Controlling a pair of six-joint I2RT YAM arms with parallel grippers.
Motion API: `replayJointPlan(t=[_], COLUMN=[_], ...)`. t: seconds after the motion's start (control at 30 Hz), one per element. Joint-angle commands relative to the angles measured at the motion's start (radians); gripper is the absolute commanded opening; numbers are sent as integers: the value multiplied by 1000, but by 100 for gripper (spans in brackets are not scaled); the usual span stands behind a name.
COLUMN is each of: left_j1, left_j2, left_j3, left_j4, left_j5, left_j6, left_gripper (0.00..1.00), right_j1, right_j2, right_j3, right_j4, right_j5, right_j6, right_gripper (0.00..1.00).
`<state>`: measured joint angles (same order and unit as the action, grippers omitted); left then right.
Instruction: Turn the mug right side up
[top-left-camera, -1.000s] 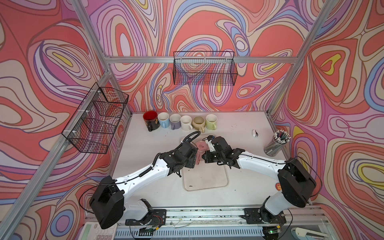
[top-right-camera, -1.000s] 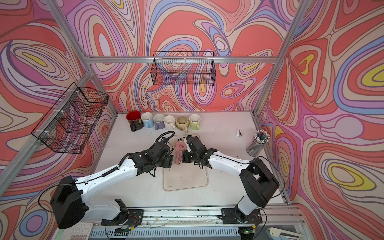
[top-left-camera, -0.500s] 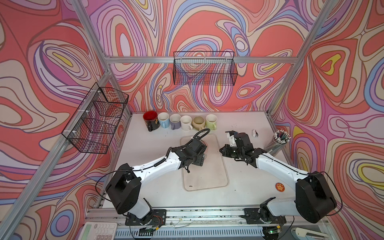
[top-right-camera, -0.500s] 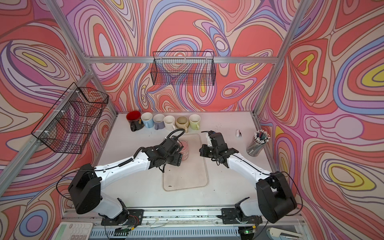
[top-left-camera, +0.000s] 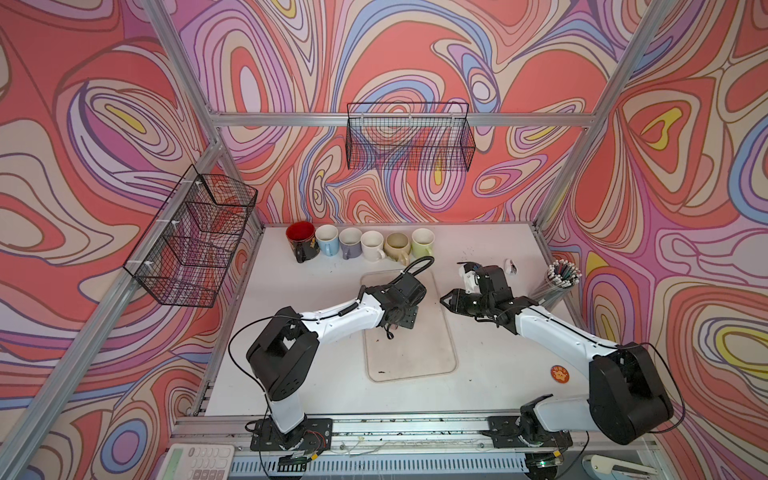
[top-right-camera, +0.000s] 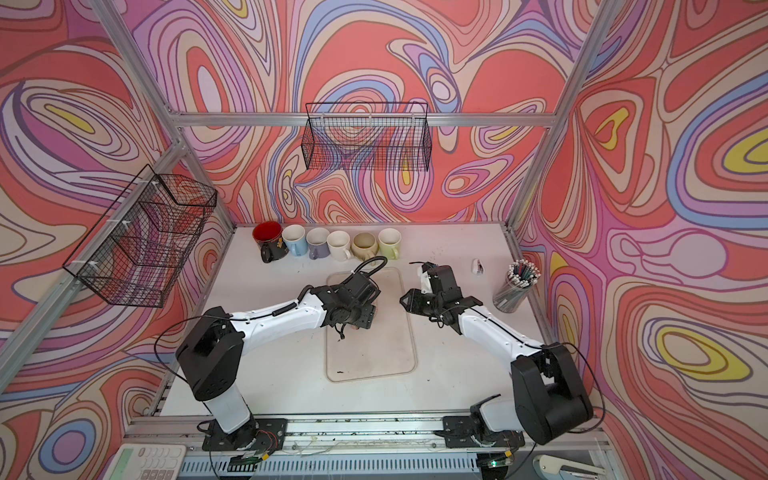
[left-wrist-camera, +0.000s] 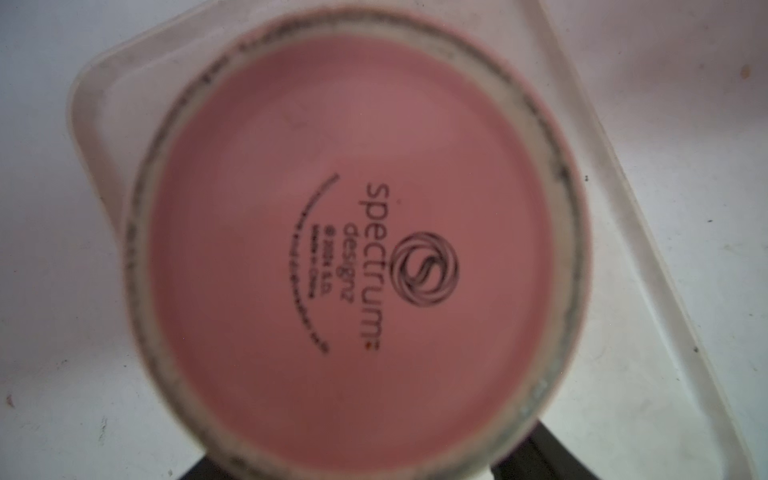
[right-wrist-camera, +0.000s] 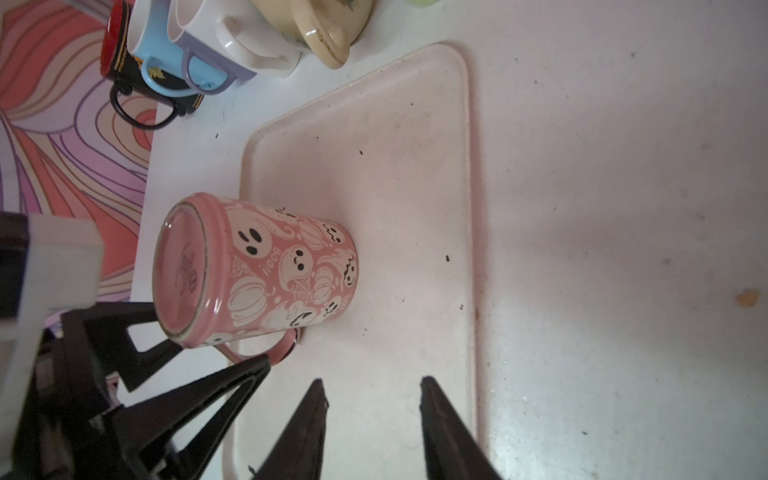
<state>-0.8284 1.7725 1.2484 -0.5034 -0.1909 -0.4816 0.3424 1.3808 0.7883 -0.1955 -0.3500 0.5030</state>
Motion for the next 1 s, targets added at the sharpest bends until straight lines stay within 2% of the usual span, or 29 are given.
replayJointPlan(t=[0.0, 0.2, 0.53, 0.97], left_j1=[14, 42, 60, 69], left_j2=[23, 34, 58, 127], left_j3=[41, 46, 163, 276], left_j4=[-57, -78, -267, -424], left_j5=[-18, 10, 80, 124], left_j6=[9, 10, 78, 131], left_gripper=[68, 55, 47, 45], right_j1=[-11, -15, -21, -20], right_j2=[16, 27, 35, 23], right_j3=[-18, -14, -14, -20], right_j4=[15, 23, 35, 36], right_j5=[-10, -12, -14, -13], right_j6=[-17, -21, -20, -24], right_gripper=[48, 52, 52, 52])
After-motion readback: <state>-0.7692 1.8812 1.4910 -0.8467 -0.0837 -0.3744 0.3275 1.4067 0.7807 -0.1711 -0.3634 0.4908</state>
